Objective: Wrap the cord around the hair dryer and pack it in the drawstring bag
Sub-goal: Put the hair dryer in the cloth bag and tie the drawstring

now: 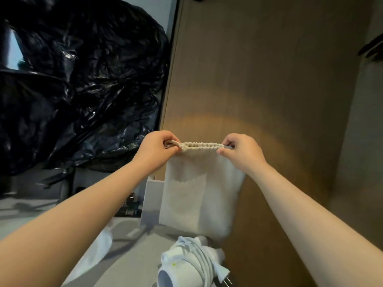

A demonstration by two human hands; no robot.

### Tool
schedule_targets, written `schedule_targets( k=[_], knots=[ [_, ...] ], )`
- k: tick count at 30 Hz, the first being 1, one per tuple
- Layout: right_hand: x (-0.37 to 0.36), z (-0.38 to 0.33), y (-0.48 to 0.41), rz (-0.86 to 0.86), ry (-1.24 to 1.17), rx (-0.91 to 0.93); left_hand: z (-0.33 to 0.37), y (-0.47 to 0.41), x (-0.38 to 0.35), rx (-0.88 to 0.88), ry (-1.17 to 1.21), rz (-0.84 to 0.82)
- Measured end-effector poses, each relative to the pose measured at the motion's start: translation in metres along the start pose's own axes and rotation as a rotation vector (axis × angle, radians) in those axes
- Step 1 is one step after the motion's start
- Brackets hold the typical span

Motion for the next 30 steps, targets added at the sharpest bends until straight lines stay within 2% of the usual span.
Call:
schedule_targets(
  k=[4, 6, 8, 10, 13, 15, 17, 21, 23, 25, 28, 30],
  knots=[
    [-0.04, -0.029, -0.025, 0.075, -0.105, 0.061, -0.044, 0.005, 0.027, 0.041, -0.029, 0.049],
    [-0.055, -0.045, -0.023, 0.121, -0.137, 0.137, -0.056, 0.011, 0.042, 0.046, -0.04, 0.068],
    [-0.072, -0.059, -0.016, 0.092, -0.177, 0.234, -0.065, 0.022, 0.051, 0.069, -0.091, 0.046],
    [-0.097, -0.065, -0.005, -0.046, -0.251, 0.288, -0.075, 0.04, 0.049, 0.122, -0.117, -0.034],
    [-0.142, -0.065, 0.025, -0.362, -0.267, 0.28, -0.089, 0.079, 0.029, 0.21, -0.118, -0.22],
    [-0.163, -0.06, 0.049, -0.47, -0.255, 0.264, -0.093, 0.106, 0.013, 0.262, -0.101, -0.351],
    [-0.174, -0.053, 0.07, -0.521, -0.275, 0.244, -0.092, 0.13, -0.003, 0.295, -0.074, -0.467],
    [-0.188, -0.039, 0.107, -0.612, -0.393, 0.218, -0.084, 0.166, -0.032, 0.337, -0.071, -0.581],
    [-0.19, -0.032, 0.125, -0.648, -0.45, 0.201, -0.083, 0.183, -0.049, 0.371, -0.155, -0.686],
    [-0.19, -0.017, 0.138, -0.637, -0.459, 0.157, -0.086, 0.202, -0.067, 0.403, -0.251, -0.822],
    [-0.181, 0.013, 0.153, -0.565, -0.486, 0.046, -0.09, 0.227, -0.089, 0.491, -0.247, -0.997],
    [-0.174, 0.035, 0.16, -0.547, -0.484, -0.028, -0.088, 0.228, -0.095, 0.504, -0.279, -0.992]
  ],
)
Point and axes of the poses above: each hand's wrist, its own y-axis away from the middle knuckle, its own x-axis out of the back of the hand, z = x × y, the point moved 9 cm from there along -y, towards the middle knuckle, and after that the axes turned 14 degrees about -z, right-handed, at the moved point
